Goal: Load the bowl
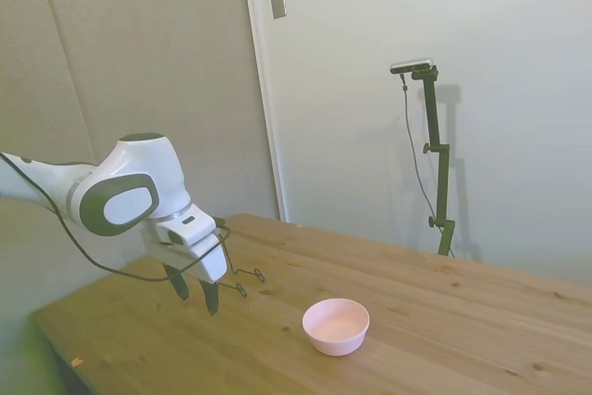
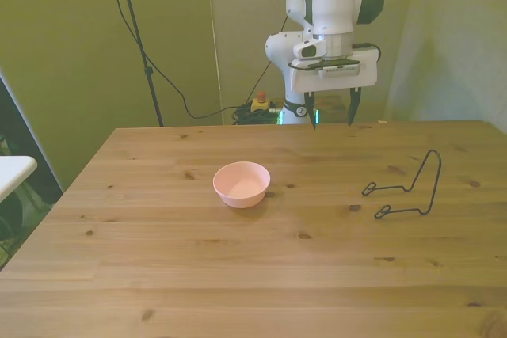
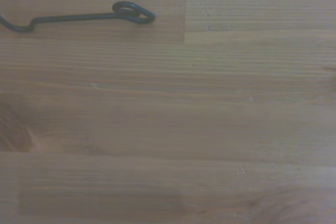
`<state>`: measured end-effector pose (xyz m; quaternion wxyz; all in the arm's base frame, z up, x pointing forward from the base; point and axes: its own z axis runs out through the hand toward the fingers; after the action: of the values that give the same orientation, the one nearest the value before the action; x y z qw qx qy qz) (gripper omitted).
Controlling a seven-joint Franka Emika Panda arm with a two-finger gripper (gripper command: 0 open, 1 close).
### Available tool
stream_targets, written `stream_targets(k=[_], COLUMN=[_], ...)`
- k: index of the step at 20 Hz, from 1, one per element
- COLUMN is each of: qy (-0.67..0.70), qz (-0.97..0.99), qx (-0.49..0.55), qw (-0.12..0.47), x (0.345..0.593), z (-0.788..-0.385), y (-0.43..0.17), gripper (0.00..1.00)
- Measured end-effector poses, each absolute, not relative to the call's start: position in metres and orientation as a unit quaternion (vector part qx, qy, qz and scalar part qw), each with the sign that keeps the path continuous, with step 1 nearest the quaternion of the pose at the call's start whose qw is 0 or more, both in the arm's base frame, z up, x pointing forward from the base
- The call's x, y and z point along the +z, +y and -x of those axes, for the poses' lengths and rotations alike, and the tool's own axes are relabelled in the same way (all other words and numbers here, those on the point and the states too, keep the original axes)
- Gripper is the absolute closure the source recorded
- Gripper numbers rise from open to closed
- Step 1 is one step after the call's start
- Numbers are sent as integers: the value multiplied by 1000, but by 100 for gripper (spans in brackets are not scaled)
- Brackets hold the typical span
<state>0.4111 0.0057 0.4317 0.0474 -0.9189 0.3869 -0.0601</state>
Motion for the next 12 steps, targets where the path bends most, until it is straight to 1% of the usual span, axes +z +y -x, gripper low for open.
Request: stream_targets(k=[2,4,8,12], qy=[390,386,392,414], qz=[918,920,916,905], qx=[-58,-67,-89,-102], qw=[43,25,7,1], x=[430,437,459,459], z=[-411,-416,-444,-473], y=[5,0,-25,-57], gripper=[0,0,0,0])
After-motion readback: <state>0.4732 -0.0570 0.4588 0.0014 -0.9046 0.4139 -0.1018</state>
